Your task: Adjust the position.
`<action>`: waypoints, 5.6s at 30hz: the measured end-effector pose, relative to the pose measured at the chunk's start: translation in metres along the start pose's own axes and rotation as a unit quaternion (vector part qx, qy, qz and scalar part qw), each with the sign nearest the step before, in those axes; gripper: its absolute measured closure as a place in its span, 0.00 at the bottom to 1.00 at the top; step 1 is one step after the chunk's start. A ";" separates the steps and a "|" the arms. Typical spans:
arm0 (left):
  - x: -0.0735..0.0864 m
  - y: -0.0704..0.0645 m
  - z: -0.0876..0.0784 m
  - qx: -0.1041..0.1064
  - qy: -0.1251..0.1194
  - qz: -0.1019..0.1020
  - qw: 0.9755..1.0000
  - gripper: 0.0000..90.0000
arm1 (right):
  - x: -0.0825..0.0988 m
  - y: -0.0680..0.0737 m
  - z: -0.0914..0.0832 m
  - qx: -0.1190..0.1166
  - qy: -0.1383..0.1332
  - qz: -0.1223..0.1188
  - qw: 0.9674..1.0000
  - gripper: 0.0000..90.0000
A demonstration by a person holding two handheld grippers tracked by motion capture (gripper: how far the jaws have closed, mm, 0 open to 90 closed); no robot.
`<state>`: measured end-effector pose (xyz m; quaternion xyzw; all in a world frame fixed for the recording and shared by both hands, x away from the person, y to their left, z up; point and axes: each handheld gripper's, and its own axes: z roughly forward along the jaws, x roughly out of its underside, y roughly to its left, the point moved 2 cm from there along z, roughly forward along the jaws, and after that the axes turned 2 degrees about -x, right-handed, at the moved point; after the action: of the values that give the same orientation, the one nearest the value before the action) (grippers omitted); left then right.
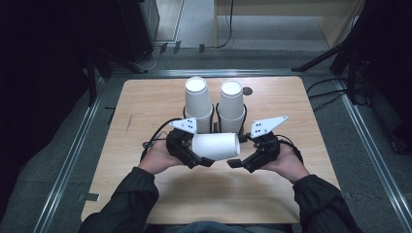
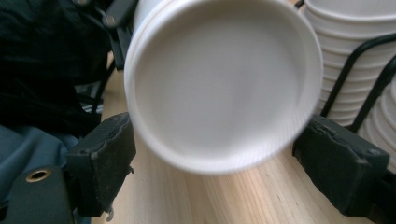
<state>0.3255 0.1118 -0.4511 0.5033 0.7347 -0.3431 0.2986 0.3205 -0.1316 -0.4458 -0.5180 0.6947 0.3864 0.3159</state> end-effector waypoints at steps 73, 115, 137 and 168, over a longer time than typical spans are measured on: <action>0.006 -0.001 0.038 -0.049 0.166 0.011 0.985 0.00 | 0.014 -0.003 0.042 0.008 0.143 -0.060 0.988 0.25; -0.010 -0.002 0.011 -0.014 -0.019 -0.038 0.999 0.00 | 0.005 -0.006 -0.001 0.006 0.008 -0.034 0.999 0.24; -0.013 -0.004 0.008 -0.002 -0.020 -0.031 0.999 0.14 | 0.006 -0.003 0.016 -0.008 0.045 -0.015 0.999 0.16; -0.012 0.004 0.006 -0.084 0.145 0.015 0.986 0.14 | 0.021 -0.013 0.017 0.038 0.077 0.000 0.996 0.16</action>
<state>0.3339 0.1020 -0.4459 0.5317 0.7887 -0.1996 0.2353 0.3283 -0.1289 -0.4743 -0.5338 0.7310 0.3185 0.2814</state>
